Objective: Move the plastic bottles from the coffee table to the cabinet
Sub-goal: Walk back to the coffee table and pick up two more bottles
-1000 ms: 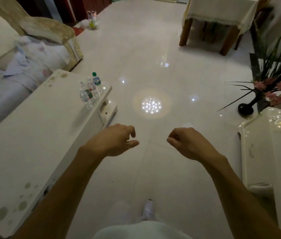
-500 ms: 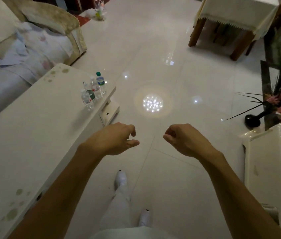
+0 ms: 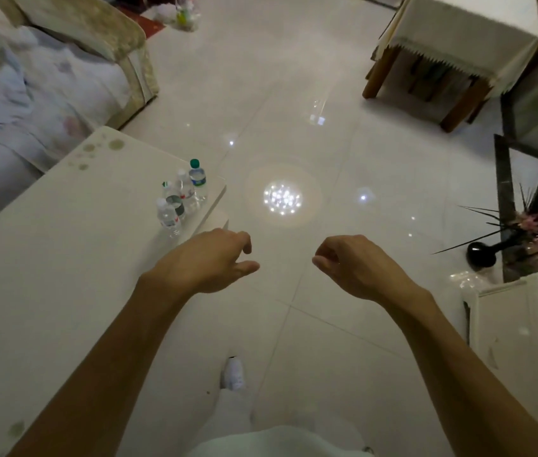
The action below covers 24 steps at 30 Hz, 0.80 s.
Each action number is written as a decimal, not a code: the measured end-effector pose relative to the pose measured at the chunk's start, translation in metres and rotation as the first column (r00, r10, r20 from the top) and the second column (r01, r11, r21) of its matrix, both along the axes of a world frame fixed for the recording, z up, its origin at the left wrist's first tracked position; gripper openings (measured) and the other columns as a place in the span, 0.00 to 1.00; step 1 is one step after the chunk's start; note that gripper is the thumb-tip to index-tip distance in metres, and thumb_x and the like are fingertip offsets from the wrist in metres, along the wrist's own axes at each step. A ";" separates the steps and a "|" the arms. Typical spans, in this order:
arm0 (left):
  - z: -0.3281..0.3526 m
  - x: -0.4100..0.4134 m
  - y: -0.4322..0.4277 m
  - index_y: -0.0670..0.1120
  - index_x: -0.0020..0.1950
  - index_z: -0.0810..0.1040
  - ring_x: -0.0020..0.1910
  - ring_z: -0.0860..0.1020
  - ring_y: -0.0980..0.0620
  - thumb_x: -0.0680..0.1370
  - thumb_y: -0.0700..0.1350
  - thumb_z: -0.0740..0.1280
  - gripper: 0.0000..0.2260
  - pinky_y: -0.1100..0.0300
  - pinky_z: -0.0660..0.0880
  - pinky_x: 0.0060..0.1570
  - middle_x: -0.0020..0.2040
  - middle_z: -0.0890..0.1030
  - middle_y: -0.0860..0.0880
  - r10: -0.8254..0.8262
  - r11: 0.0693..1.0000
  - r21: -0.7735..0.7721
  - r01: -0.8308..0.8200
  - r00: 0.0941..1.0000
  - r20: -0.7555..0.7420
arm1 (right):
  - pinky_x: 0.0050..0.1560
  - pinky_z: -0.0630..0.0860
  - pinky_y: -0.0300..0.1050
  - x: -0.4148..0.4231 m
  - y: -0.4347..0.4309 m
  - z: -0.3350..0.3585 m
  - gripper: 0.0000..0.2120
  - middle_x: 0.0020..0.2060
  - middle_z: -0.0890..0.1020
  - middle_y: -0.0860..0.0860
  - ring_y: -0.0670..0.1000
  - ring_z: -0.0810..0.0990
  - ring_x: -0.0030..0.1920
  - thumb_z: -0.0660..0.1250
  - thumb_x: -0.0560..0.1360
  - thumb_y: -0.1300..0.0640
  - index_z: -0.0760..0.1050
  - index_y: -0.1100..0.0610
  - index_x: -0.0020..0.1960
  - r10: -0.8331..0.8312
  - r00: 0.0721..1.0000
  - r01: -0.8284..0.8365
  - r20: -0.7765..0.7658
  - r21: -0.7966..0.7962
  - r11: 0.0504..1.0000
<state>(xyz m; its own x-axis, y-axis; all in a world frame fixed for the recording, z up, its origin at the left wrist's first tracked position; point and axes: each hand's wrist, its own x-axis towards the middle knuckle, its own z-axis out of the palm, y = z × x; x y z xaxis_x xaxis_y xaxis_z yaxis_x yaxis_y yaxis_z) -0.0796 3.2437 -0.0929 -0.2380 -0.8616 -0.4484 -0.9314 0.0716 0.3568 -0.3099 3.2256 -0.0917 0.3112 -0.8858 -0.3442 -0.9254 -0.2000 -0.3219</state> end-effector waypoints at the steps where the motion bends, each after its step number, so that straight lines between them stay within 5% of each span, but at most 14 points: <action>1: -0.001 0.006 -0.006 0.51 0.65 0.71 0.56 0.77 0.50 0.77 0.58 0.62 0.19 0.53 0.75 0.58 0.62 0.77 0.48 0.002 1.000 0.003 -0.002 1.000 0.004 | 0.47 0.75 0.41 0.004 -0.006 -0.001 0.14 0.52 0.83 0.51 0.49 0.80 0.47 0.61 0.80 0.50 0.79 0.57 0.57 0.001 1.000 -0.001 -0.002 0.003 1.000; 24: 0.005 -0.009 -0.146 0.51 0.65 0.71 0.56 0.76 0.50 0.77 0.58 0.62 0.19 0.52 0.75 0.58 0.61 0.78 0.48 0.138 0.990 0.003 -0.138 0.990 0.026 | 0.47 0.74 0.43 0.005 -0.179 -0.011 0.15 0.52 0.82 0.50 0.48 0.77 0.45 0.61 0.79 0.48 0.78 0.55 0.58 0.112 0.993 -0.110 0.049 -0.036 0.993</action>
<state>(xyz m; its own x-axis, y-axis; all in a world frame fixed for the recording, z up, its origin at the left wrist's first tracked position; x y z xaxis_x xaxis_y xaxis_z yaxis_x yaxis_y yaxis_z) -0.0887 3.0976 -0.0879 -0.1054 -0.8832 -0.4570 -0.9409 -0.0601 0.3332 -0.3050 3.0467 -0.1027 0.4243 -0.8556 -0.2967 -0.8797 -0.3117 -0.3592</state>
